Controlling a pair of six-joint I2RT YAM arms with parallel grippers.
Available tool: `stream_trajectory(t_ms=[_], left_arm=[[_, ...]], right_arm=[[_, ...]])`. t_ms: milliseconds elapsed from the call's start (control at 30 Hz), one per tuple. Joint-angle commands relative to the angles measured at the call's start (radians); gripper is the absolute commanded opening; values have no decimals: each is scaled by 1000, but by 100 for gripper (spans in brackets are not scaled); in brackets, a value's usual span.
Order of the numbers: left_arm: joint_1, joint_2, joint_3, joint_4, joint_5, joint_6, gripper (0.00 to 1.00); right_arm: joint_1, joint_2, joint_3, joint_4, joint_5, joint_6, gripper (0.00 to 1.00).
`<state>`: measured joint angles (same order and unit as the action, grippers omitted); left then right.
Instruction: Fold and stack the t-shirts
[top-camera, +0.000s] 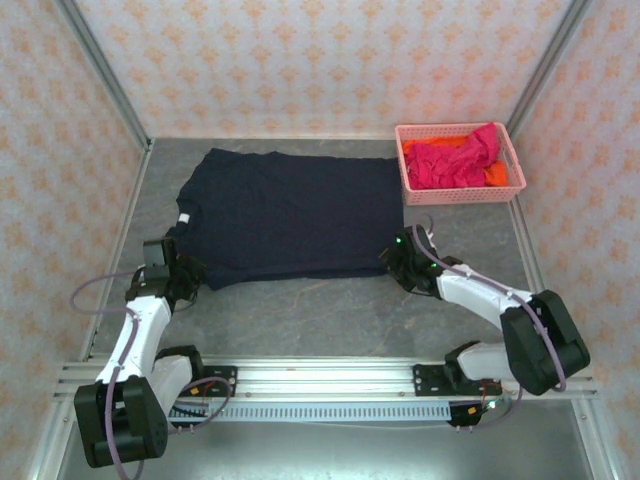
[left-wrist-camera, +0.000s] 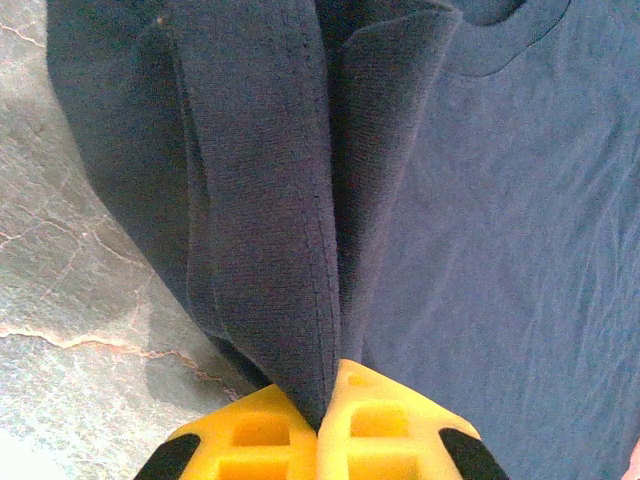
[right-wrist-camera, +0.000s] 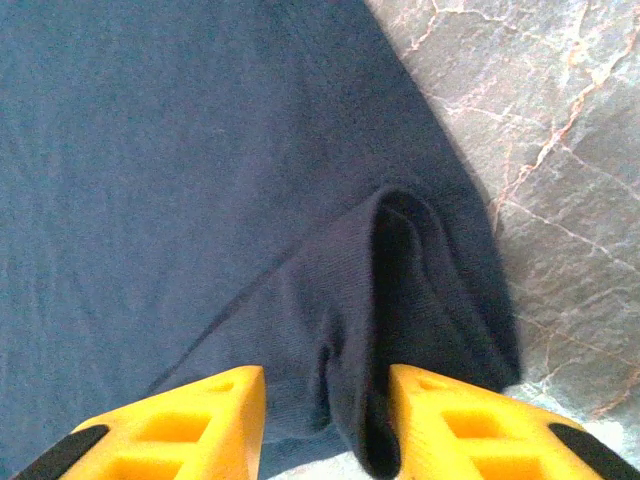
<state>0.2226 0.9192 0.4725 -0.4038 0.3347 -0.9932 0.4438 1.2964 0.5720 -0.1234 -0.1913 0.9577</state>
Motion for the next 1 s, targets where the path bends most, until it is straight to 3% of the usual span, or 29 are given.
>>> stream_trajectory(t_ms=[0,133,300,400,500,767,967], left_arm=[[-3,7,23,-17,6,22,0],[-3,6,24,-18,8,22,0],[-3,6,25,-16,9,22,0],[-3,4,27,-18,10,22,0],[-2,1,27,-15,9,19,0],[-3,13,94,-40,-2,21,0],[-3,111,205,-85,-14,31,0]], right_arm=[[-2,-18,0,-31,6,9,38],[-2,-3,-4,-22,7,6,43],[-2,35,-7,8,15,1,36],[-3,43,1,14,24,-7,25],[-9,57,11,-1,29,-16,0],[-10,-56,2,19,70,-37,0],[-15,-20,84,-12,79,-77,0]])
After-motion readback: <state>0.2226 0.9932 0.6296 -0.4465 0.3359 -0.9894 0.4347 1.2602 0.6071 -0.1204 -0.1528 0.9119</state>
